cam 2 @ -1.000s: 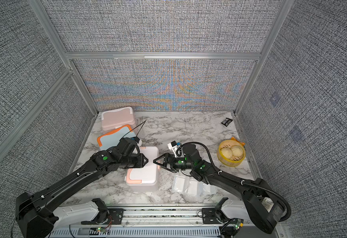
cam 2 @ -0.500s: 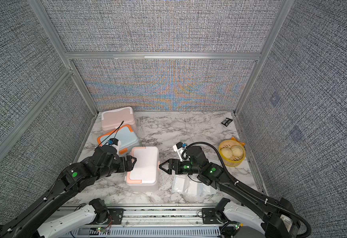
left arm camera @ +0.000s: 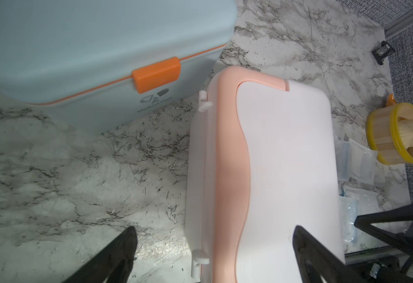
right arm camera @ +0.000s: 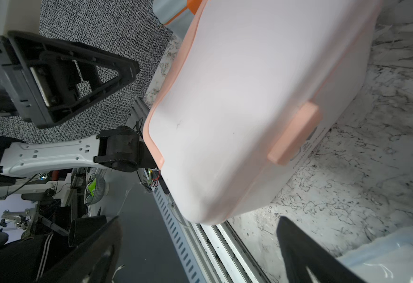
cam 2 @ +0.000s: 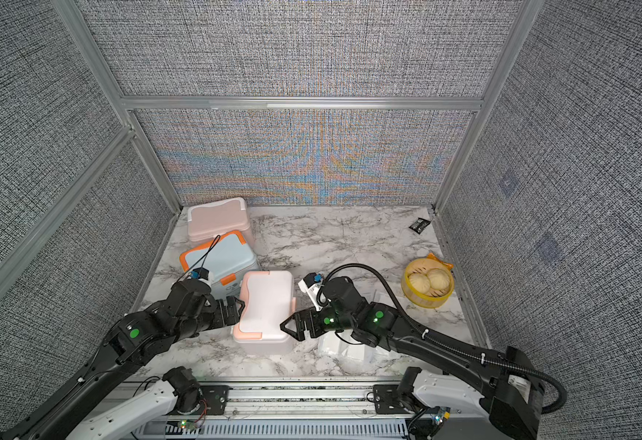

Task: Open first aid kits and take out gauze
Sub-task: Move the first aid kit to the center of the board.

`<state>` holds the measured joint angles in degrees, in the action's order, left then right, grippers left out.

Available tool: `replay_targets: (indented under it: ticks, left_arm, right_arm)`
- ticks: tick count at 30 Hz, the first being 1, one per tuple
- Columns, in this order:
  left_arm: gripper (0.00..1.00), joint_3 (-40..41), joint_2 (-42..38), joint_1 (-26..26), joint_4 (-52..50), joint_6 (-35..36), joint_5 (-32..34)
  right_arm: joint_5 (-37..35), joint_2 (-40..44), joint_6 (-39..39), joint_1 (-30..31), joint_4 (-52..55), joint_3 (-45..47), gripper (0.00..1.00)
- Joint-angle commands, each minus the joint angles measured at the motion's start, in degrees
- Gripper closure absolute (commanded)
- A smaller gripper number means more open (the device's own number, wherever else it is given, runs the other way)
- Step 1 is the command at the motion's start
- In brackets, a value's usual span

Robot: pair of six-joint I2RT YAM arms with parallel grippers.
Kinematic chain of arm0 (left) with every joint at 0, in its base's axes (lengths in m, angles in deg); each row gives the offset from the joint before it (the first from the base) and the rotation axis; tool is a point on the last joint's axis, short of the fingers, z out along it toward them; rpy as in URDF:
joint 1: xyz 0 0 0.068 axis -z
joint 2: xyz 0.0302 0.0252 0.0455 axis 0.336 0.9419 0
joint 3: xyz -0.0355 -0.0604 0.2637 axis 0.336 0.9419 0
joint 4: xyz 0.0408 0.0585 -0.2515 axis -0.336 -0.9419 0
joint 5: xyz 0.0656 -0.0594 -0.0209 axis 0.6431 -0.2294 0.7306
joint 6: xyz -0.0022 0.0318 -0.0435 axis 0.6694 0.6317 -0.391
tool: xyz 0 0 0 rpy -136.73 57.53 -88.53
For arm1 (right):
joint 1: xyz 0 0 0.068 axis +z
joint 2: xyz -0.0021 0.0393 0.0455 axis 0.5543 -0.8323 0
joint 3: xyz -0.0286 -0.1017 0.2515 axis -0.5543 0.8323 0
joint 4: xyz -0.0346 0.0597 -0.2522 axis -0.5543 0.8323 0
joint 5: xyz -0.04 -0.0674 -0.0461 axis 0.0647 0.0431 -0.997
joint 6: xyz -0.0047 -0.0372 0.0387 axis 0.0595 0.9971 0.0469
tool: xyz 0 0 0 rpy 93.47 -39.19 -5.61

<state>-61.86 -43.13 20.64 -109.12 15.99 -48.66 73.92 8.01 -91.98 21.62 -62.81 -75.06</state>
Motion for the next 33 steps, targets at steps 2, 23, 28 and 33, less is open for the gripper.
replay_targets:
  ticks: [2,23,28,33]
  left_arm:
    - [0.02,0.96,1.96,-0.97,4.60,0.21,-4.25]
    - [0.03,-4.02,19.48,-2.47,19.84,4.21,-12.91]
    - [0.03,-6.46,24.14,-3.66,21.93,5.62,-14.35]
    - [0.03,-11.69,30.26,-5.00,23.18,7.69,-15.05]
  right_arm:
    - [-2.32,-3.03,1.91,1.68,-0.50,-1.36,0.01]
    - [-4.29,-15.14,-2.09,2.79,-1.87,-5.32,0.06]
    - [-4.12,-16.26,-2.47,0.62,-1.08,-6.49,0.08]
    - [-3.80,-17.61,-1.73,-4.09,0.07,-7.49,0.11]
